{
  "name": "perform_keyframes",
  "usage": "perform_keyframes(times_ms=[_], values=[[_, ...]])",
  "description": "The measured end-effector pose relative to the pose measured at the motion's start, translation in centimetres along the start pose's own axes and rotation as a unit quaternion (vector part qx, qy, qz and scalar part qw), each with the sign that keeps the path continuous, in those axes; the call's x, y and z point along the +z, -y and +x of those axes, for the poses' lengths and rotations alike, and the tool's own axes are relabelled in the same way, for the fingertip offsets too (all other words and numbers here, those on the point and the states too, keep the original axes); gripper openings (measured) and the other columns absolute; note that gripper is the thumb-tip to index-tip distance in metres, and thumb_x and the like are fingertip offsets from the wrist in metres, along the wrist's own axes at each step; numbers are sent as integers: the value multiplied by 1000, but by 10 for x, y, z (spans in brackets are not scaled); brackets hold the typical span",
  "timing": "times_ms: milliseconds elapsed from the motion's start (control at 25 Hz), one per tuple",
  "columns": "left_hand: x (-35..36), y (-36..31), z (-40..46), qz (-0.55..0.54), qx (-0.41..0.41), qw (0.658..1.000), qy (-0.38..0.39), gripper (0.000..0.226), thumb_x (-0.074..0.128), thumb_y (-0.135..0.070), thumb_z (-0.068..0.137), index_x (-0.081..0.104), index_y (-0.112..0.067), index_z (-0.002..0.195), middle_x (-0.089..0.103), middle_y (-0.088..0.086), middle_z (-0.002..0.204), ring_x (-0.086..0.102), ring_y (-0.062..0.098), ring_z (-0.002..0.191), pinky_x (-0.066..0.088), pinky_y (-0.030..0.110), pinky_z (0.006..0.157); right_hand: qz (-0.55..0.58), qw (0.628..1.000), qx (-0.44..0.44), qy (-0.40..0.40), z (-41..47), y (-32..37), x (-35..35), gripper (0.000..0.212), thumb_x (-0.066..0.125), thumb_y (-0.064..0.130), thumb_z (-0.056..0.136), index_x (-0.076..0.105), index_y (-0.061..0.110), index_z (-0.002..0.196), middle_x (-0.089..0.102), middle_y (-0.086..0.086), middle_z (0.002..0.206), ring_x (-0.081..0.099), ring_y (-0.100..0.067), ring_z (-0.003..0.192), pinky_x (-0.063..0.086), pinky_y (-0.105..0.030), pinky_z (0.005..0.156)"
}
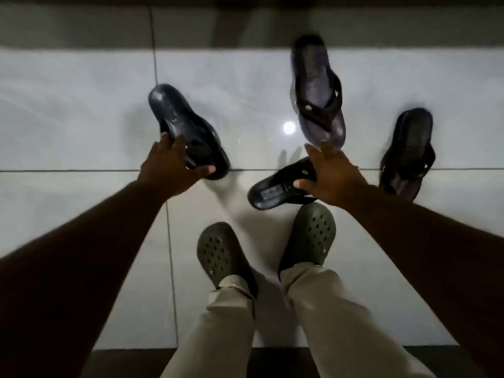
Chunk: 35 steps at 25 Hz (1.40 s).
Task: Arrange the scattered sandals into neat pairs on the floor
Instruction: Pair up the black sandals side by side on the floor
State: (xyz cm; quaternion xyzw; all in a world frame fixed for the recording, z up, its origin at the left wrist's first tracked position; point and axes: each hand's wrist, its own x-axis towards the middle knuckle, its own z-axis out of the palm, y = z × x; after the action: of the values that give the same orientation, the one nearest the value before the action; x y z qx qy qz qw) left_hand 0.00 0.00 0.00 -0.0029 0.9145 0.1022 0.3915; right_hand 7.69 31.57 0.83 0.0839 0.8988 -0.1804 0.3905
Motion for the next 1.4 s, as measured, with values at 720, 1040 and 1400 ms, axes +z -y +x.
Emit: perform_keyframes(times_ms=[720,1040,1400], values=[[42,37,93,67,71,992,-76,67,61,-38,82,35,-13,139,33,16,154,28,44,139,35,63,105,52,988,93,-108,99,49,67,114,63,61,78,-6,6,150,28,-30,147,41,-42,129,39,-47,103],[29,29,119,95,142,984,-55,79,63,-44,78,27,-20,144,31,13,156,23,39,144,29,63,110,-2,985,-16,-174,138,103,46,76,66,51,80,35,13,138,44,-20,131,46,-41,118,44,-52,90],[20,39,122,179,142,973,-44,110,66,-61,70,2,-26,152,7,15,163,7,36,149,23,56,114,11,988,-136,-76,163,111,55,97,68,40,83,4,14,152,-17,-20,159,-4,-35,148,21,-46,119]])
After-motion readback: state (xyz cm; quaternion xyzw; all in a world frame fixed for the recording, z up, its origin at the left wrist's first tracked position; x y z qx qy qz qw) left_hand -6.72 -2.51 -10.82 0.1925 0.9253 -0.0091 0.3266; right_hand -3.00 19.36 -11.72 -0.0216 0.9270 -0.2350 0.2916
